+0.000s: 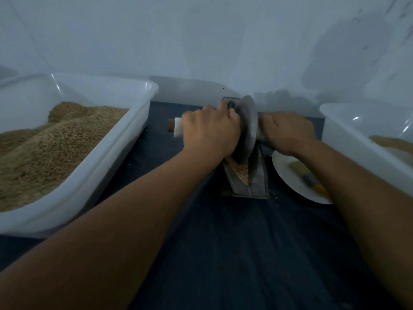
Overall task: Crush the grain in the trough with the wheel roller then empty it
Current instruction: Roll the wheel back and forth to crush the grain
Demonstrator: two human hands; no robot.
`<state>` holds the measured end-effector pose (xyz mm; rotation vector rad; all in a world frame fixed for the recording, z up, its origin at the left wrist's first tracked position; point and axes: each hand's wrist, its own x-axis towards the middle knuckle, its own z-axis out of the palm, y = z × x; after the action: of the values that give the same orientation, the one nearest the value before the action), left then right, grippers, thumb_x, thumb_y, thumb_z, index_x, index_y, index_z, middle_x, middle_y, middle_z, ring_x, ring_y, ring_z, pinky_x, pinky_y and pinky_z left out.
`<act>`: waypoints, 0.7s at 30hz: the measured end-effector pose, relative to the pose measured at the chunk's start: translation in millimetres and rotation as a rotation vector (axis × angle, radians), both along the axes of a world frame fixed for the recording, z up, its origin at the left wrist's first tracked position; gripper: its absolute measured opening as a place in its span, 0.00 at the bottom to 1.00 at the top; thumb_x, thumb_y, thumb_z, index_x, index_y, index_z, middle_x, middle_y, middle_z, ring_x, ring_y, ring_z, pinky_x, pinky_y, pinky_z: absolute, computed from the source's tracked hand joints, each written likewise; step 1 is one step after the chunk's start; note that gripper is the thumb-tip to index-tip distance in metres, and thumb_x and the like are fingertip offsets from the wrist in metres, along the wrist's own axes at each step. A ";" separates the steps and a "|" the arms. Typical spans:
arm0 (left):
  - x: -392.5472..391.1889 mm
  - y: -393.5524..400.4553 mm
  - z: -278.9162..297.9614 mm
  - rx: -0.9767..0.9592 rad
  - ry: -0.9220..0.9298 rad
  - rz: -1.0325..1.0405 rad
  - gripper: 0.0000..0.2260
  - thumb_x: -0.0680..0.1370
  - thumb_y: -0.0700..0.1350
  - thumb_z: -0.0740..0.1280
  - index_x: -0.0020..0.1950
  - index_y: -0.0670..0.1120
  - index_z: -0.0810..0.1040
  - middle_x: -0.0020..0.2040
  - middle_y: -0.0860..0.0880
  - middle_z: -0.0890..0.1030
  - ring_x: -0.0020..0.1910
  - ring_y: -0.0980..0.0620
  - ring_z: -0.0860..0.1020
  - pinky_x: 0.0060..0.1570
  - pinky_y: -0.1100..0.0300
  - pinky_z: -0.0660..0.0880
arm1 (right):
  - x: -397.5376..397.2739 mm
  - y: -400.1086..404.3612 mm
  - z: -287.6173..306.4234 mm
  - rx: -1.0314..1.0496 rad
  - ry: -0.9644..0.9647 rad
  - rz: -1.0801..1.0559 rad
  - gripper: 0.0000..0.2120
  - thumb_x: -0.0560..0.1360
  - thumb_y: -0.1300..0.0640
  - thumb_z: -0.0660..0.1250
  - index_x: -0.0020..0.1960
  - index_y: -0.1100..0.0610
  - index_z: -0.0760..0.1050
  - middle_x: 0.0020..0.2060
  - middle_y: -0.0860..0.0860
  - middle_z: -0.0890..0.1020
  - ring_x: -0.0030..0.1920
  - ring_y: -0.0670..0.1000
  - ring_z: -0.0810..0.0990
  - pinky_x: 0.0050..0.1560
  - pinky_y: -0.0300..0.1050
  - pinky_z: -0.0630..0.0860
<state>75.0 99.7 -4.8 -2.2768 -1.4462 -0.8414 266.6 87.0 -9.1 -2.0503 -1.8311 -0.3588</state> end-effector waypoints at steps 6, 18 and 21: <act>-0.9 -6.6 4.5 -0.078 0.061 0.038 0.20 0.83 0.55 0.45 0.56 0.48 0.73 0.48 0.43 0.79 0.35 0.45 0.68 0.37 0.50 0.61 | -3.5 -21.1 -3.9 0.024 0.028 0.067 0.19 0.77 0.43 0.43 0.37 0.52 0.65 0.35 0.51 0.75 0.37 0.56 0.72 0.36 0.49 0.66; -6.9 1.1 4.5 -0.034 0.111 -0.131 0.20 0.83 0.56 0.46 0.57 0.49 0.74 0.50 0.45 0.80 0.43 0.42 0.79 0.41 0.52 0.64 | -25.8 -56.1 -13.1 0.144 -0.222 -0.041 0.12 0.83 0.54 0.51 0.42 0.56 0.64 0.33 0.50 0.68 0.32 0.54 0.67 0.30 0.45 0.57; -5.8 9.6 5.3 -0.038 0.102 -0.162 0.20 0.83 0.56 0.46 0.59 0.50 0.74 0.51 0.46 0.80 0.44 0.42 0.79 0.41 0.52 0.65 | -28.6 -55.9 -14.5 0.142 -0.256 -0.062 0.11 0.82 0.54 0.52 0.42 0.55 0.63 0.32 0.48 0.64 0.29 0.52 0.63 0.28 0.43 0.53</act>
<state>69.2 109.3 0.5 -2.4533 -1.2573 -0.7367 238.0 31.1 -23.6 -2.0427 -1.8254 -0.7781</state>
